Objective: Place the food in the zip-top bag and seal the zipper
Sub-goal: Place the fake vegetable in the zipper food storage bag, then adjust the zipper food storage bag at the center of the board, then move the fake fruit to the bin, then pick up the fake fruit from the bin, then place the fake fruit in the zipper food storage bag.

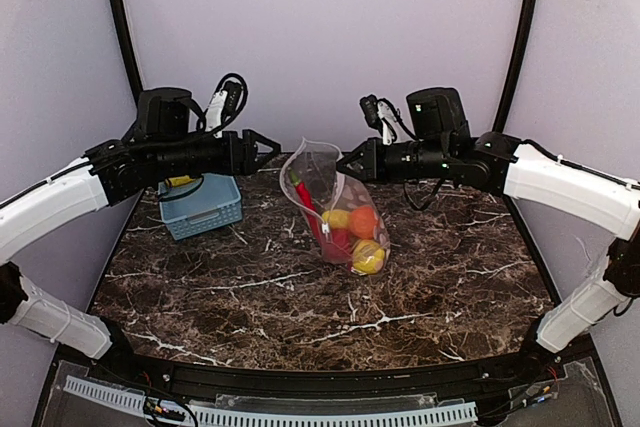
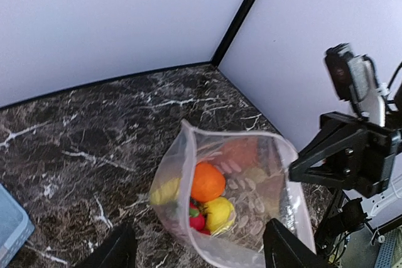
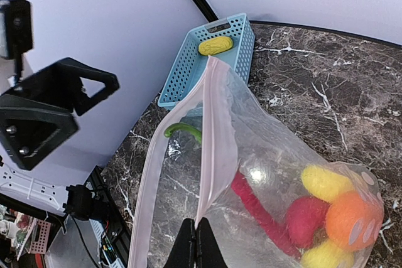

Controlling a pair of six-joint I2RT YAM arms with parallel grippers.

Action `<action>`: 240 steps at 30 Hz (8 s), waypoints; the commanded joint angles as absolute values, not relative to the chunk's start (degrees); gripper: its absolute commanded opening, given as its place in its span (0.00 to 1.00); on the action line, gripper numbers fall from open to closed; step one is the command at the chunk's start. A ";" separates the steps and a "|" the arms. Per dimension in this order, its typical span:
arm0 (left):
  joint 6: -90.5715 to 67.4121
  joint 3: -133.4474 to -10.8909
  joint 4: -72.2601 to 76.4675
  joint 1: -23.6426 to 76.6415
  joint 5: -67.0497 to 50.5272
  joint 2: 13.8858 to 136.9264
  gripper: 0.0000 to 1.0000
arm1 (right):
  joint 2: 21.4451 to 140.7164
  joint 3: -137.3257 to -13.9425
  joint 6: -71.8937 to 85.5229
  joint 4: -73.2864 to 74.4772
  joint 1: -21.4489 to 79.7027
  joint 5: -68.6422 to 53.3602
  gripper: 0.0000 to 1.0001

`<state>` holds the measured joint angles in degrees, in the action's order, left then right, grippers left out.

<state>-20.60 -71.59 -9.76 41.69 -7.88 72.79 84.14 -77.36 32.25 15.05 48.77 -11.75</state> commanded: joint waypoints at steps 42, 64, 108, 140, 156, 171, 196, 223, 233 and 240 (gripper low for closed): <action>-29.18 -81.34 -11.57 38.09 -29.89 86.10 0.01 | 78.94 -81.96 27.31 22.20 49.13 -0.99 0.00; -14.90 -82.21 -27.22 24.78 -24.50 82.16 0.76 | 81.27 -79.24 28.41 18.89 49.13 -4.23 0.00; 9.00 -118.21 -28.09 -4.83 -11.33 136.64 0.83 | 83.46 -77.20 30.64 17.87 48.70 -6.72 0.00; 3.94 -103.62 -29.73 -1.01 -12.99 122.02 0.85 | 77.04 -71.13 31.60 14.41 48.78 -8.25 0.00; -9.55 -102.36 -33.40 -2.38 -11.79 124.72 0.90 | 78.21 -71.98 31.74 13.45 48.96 -9.81 0.00; -8.74 -104.08 -35.13 -1.11 -13.24 129.58 0.95 | 79.52 -72.96 31.64 13.09 49.04 -10.57 0.00; -2.97 -107.31 -41.13 2.04 -5.49 128.71 0.56 | 79.66 -72.42 32.04 13.01 49.02 -9.80 0.00; -7.38 -84.55 -17.30 10.08 -17.15 89.48 0.45 | 79.99 -73.31 31.55 13.33 49.04 -10.33 0.00; -19.39 -67.12 11.36 30.71 -20.55 70.50 0.47 | 81.57 -74.96 31.42 12.67 49.37 -11.73 0.00; -21.19 -62.11 25.24 43.54 -15.76 71.98 0.47 | 81.14 -75.24 31.80 12.51 50.00 -11.17 0.00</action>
<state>-18.68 -63.96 13.91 38.57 -18.13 71.13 81.06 -73.49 31.81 14.52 49.28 -10.92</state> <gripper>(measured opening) 0.475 0.005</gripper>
